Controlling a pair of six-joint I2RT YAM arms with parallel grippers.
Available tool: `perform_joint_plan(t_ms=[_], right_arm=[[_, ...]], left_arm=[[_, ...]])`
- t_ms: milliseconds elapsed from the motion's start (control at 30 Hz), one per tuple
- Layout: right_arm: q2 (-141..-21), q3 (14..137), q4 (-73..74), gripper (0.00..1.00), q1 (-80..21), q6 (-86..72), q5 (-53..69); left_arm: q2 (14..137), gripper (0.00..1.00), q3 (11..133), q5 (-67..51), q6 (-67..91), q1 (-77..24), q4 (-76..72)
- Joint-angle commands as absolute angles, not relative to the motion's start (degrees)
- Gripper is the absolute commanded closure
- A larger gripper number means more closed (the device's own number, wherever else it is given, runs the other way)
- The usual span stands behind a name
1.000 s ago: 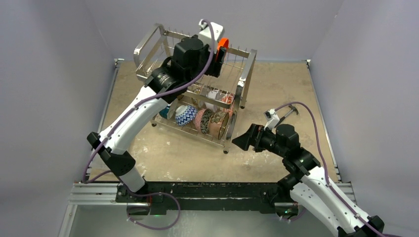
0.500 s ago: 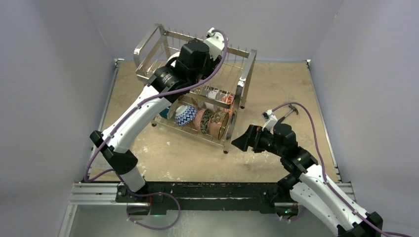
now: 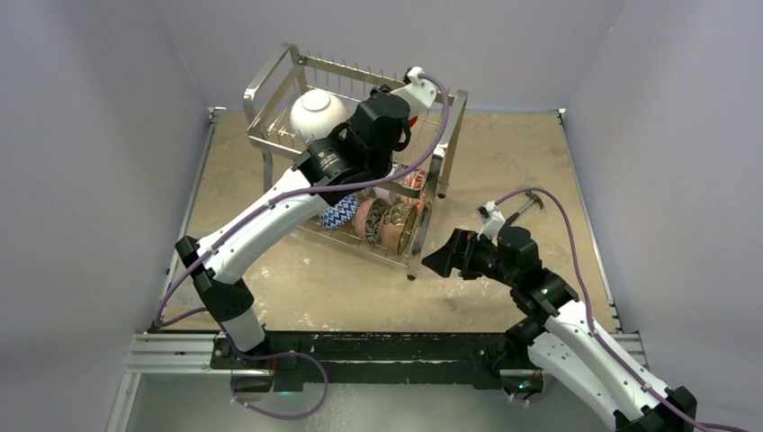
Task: Load the bowls into the dish rack
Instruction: Turn the bowl upside down on the dish rack.
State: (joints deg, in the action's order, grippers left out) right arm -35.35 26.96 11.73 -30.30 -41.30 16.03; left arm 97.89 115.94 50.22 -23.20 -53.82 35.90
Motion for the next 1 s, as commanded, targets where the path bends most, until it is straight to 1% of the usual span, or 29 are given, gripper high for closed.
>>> perform_joint_plan(t_ms=[0,133,333,600,733,900,967], right_arm=[[-34.5,26.7,10.6,0.02,-30.1,-40.5,16.4],[-35.0,27.2,10.6,0.02,-30.1,-40.3,16.5],[-34.9,27.3,10.5,0.02,-30.2,-40.1,16.5],[-34.3,26.8,10.8,0.02,-30.1,-40.3,16.6],[-34.1,26.6,10.8,0.02,-30.2,-40.3,16.6],[-33.9,26.8,11.0,0.02,-30.2,-40.3,16.7],[-33.7,26.8,11.2,0.02,-30.1,-40.3,16.5]], left_arm=[[98.2,1.00,113.3,52.4,-25.9,-54.8,35.0],[96.3,1.00,108.2,59.2,-30.1,-56.2,25.6],[96.0,1.00,101.9,70.5,-41.3,-57.2,10.8],[96.3,1.00,100.2,76.2,-51.9,-57.1,-1.2],[97.6,1.00,100.4,76.4,-54.1,-57.1,-1.8],[99.8,1.00,101.5,75.7,-51.4,-57.5,4.7],[100.1,0.92,101.6,74.9,-50.0,-57.9,6.4]])
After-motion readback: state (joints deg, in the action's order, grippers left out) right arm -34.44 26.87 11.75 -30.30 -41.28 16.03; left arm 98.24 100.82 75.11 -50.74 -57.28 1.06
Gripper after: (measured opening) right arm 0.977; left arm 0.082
